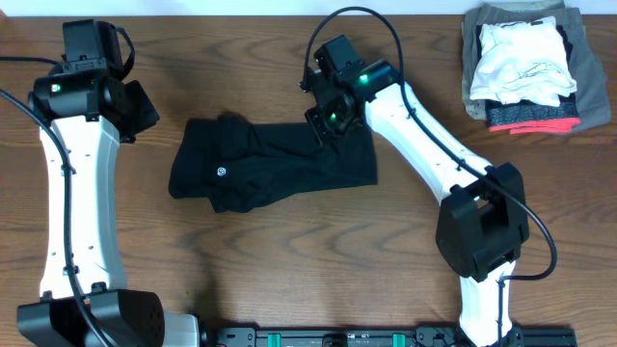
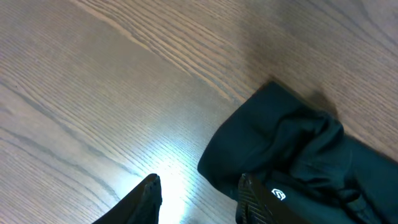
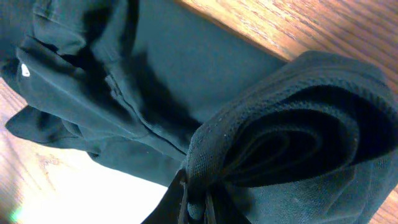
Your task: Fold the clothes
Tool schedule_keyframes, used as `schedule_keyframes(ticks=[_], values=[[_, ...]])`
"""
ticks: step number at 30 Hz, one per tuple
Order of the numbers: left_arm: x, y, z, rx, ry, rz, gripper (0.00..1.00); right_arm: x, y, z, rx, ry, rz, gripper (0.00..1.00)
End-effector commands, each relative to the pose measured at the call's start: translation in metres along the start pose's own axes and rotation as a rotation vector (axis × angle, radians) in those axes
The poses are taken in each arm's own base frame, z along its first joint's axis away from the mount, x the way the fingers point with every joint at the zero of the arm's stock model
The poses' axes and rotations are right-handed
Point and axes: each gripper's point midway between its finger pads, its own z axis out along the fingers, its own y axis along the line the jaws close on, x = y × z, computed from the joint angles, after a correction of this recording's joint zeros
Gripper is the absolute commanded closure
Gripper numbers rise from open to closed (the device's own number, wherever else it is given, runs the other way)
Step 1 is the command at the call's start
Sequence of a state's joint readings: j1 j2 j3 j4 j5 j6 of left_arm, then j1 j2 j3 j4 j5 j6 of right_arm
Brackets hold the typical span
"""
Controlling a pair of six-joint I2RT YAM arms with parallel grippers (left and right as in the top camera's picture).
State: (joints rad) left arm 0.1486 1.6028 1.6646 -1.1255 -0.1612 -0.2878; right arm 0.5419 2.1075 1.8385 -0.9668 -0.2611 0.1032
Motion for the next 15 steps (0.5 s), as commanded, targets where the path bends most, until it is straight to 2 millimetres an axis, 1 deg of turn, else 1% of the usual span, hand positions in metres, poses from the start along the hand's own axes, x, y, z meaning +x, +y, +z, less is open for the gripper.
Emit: schedule_keyframes(ticks=[1,4,6,7,8,10,11,12,13,15], values=[[0.003,0.003,0.007,-0.018,0.020,0.008,0.57,-0.005,0.013,-0.004,-0.015,-0.021,-0.011,0.93],[0.004,0.002,0.009,-0.020,0.026,0.009,0.57,-0.005,0.019,-0.003,-0.019,-0.021,-0.022,0.92],[0.004,0.002,0.011,-0.021,0.030,0.010,0.57,-0.005,0.023,-0.002,-0.027,-0.023,-0.031,0.88],[0.004,0.002,0.011,-0.022,0.032,0.010,0.57,-0.005,0.028,-0.002,-0.043,-0.024,-0.041,0.81],[0.004,0.002,0.012,-0.023,0.034,0.011,0.57,-0.005,0.036,-0.002,-0.076,-0.025,-0.071,0.69],[0.005,0.001,0.014,-0.024,0.039,0.012,0.57,-0.005,0.053,-0.002,-0.148,-0.030,-0.134,0.39],[0.005,0.001,0.015,-0.025,0.041,0.013,0.57,-0.005,0.059,-0.002,-0.170,-0.033,-0.156,0.32],[0.005,0.001,0.015,-0.026,0.042,0.013,0.57,-0.005,0.063,-0.003,-0.187,-0.034,-0.173,0.28],[0.005,0.001,0.016,-0.026,0.043,0.013,0.57,-0.005,0.066,-0.005,-0.202,-0.037,-0.187,0.25],[0.005,0.001,0.016,-0.026,0.044,0.013,0.57,-0.007,0.065,-0.008,-0.201,-0.038,-0.182,0.25]])
